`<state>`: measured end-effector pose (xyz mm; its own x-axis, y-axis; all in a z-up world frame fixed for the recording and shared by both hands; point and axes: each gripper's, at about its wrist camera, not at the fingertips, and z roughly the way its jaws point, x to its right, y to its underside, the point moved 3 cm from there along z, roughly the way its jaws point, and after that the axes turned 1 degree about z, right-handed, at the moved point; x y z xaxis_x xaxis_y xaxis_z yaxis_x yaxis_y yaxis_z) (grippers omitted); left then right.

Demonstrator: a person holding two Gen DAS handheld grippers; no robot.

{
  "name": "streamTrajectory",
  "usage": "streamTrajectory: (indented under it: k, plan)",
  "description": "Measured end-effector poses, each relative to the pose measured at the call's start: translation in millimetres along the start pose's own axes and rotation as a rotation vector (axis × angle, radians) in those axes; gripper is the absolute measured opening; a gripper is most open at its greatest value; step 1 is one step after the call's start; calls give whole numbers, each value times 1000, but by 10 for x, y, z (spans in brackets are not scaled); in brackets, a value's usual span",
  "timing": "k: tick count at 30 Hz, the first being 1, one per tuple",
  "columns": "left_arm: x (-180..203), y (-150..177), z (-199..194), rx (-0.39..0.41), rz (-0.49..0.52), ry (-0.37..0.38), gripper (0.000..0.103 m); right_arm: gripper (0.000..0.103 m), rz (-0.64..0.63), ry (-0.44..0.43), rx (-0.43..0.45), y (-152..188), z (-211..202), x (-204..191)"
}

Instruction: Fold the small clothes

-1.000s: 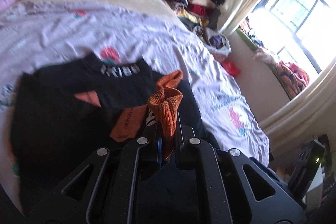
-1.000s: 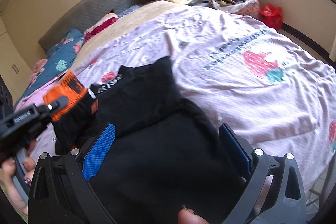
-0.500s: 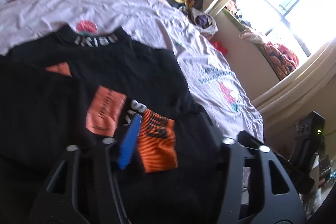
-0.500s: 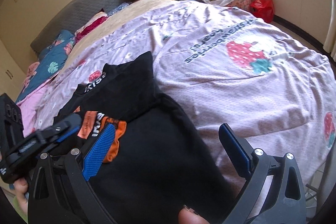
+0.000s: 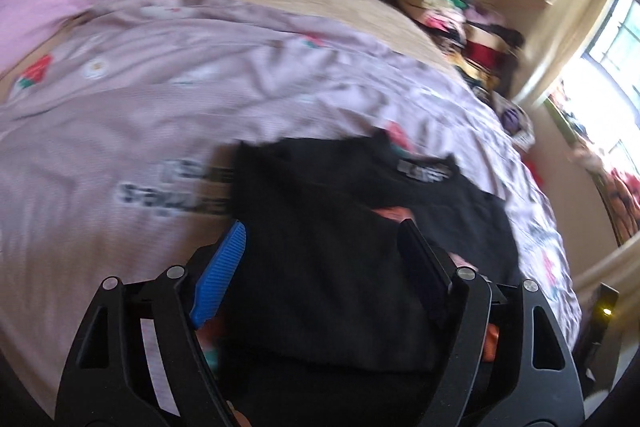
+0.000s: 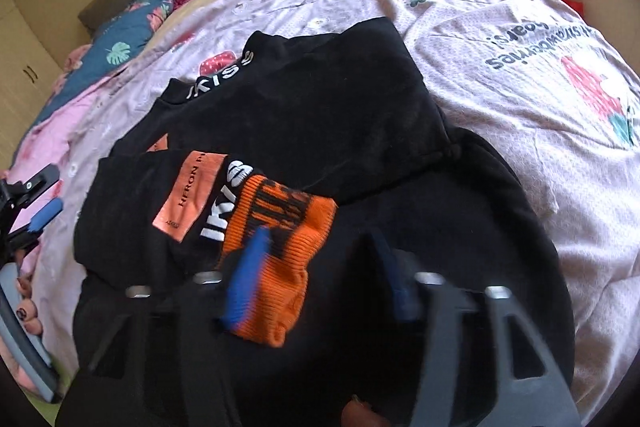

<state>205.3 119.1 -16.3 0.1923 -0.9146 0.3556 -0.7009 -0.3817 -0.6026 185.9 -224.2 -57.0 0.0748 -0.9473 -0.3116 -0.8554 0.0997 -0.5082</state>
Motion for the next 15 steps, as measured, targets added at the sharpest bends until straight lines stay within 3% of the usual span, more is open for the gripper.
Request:
streamTrajectory:
  k: [2,6,12,15]
  plan:
    - [-229,-7,10,-5,-39,-27,72,13,-30,-10,10,-11,-35,-63]
    - [-455,19,99,-30,-98,-29,72,8,-127,-37,79,-192,-225,-230]
    - [-431,84,279,-79,-112,13,72,7,-348,-80,256,-700,-742,-683]
    - [-376,127,370,-103,-113,29,72,7,-400,-81,303,-837,-814,-716]
